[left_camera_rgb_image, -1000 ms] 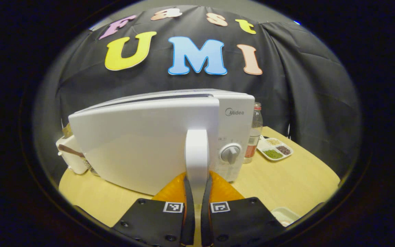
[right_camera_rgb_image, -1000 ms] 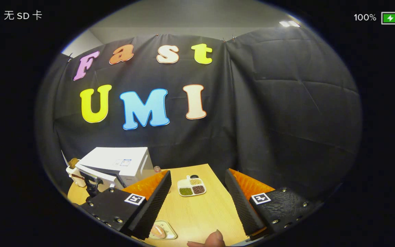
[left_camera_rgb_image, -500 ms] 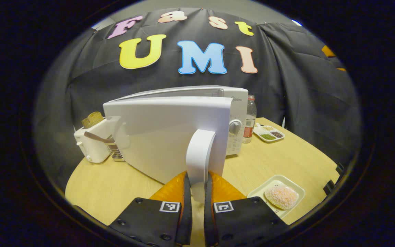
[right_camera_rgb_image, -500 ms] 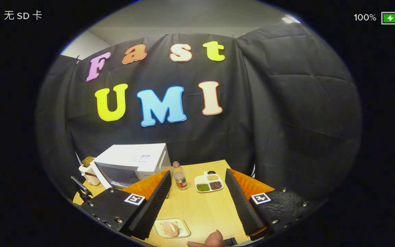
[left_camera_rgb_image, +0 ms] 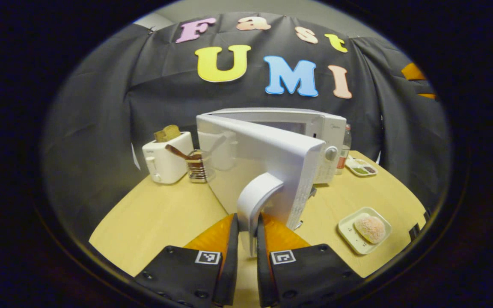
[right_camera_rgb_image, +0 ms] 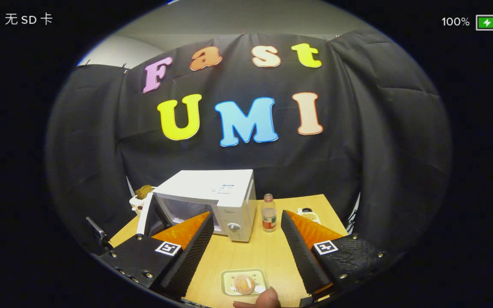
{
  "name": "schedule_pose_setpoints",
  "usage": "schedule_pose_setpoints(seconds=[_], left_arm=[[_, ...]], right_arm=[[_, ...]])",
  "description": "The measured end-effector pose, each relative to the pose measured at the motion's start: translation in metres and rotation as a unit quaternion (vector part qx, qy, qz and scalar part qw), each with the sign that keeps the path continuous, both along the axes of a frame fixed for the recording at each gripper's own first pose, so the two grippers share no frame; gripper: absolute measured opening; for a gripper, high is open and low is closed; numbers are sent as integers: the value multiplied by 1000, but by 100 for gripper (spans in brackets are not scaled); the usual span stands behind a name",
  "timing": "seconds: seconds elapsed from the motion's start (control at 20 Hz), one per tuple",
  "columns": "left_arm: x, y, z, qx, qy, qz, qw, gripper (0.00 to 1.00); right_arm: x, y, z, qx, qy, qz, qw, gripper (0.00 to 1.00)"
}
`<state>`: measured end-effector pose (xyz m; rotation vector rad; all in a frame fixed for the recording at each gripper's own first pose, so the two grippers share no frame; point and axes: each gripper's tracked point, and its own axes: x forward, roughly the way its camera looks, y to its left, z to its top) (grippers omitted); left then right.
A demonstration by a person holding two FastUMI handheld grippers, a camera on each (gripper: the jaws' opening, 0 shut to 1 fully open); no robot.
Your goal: Open the microwave oven with the left hand, put the food in, and close the microwave oven.
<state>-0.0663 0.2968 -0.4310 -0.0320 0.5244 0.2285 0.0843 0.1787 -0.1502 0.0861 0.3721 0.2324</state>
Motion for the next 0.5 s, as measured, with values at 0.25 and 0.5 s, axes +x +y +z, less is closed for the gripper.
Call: schedule_pose_setpoints(seconds=[0.25, 0.5], left_arm=[[-21, 33, -3, -2, 8, 27, 1000, 46], [-38, 55, 3, -23, 10, 50, 998, 49]], right_arm=[[2, 52, -7, 3, 19, 80, 997, 96], [-7, 81, -4, 4, 19, 139, 990, 97]])
